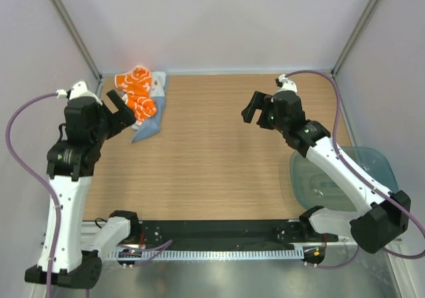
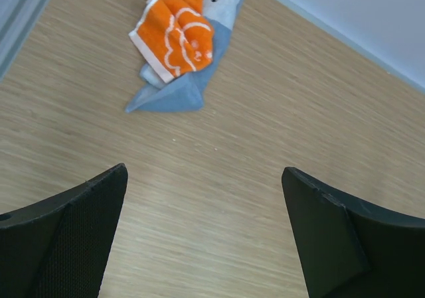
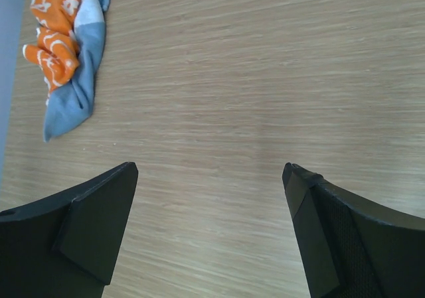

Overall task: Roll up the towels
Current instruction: Grab a towel with the left arm

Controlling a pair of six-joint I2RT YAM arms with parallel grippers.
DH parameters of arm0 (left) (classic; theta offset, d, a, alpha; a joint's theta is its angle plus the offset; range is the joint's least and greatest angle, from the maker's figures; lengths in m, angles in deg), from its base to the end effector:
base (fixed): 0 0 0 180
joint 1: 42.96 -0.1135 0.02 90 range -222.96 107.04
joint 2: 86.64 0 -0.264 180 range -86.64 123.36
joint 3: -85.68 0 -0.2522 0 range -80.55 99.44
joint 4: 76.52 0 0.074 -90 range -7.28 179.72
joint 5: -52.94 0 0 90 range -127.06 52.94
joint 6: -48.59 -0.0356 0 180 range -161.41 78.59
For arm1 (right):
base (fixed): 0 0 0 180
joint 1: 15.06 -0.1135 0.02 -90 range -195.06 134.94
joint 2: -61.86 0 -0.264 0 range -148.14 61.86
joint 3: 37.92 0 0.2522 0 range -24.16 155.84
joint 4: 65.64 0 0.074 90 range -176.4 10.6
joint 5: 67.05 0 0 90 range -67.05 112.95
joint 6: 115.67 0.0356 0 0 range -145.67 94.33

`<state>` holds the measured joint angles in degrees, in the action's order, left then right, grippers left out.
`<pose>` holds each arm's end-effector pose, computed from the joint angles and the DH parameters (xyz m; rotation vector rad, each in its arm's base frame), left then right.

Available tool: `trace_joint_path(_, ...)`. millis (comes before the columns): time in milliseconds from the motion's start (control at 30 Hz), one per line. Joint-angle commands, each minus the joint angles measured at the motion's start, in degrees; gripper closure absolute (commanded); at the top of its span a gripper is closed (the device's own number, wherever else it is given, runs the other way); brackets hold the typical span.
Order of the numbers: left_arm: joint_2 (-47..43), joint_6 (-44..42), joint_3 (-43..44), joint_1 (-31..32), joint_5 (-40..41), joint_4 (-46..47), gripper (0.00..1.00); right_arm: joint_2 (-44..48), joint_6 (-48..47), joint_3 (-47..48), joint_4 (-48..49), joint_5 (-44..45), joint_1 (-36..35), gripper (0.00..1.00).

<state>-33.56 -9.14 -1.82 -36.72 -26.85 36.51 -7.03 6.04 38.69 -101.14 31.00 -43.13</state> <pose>0.1527 -0.0103 0.4343 -0.5695 1.9710 -0.2368 0.2419 0.1234 0.3427 0.1548 2.0828 0.5002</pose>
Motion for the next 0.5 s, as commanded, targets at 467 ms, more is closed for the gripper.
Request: trace_joint_path(467,-1.19,1.44,-19.47,-2.72,-17.11,33.58,0.00,-4.42,-6.57,1.84,2.66,2.14,-0.49,0.00)
